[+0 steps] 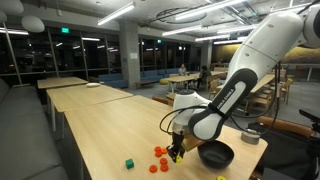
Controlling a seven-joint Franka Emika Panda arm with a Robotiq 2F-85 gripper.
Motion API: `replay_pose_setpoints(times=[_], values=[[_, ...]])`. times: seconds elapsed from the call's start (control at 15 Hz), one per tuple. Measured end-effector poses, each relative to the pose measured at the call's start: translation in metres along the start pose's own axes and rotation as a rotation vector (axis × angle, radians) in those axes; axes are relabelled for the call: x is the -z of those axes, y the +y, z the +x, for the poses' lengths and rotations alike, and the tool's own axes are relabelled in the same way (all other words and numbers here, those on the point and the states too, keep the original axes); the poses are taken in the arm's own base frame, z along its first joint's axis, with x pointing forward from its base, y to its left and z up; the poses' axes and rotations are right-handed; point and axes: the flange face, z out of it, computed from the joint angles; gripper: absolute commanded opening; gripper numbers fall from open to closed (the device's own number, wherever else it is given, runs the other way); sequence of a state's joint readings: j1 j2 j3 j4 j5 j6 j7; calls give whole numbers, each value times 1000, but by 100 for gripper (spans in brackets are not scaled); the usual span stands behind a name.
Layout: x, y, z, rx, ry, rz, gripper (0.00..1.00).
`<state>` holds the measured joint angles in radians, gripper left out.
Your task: Place one yellow ring and five orange rings inside the black bowl
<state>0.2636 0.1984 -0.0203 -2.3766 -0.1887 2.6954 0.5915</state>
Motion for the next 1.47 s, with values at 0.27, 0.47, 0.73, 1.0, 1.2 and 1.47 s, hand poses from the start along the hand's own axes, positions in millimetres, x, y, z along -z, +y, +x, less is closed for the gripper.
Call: replay_pose_setpoints(times=[0.27,0.47,0.73,1.0,1.2,1.47], values=[[48,41,16,-98,74,-58,26],[70,69,9,-168,35,-174,25],[79,89,-17,-202,-98,-290,25],[73,87,-34,-172,-185,-259,75],[71,88,-36,-179,-195,-252,97],[74,85,-29,-181,-147,-219,100]])
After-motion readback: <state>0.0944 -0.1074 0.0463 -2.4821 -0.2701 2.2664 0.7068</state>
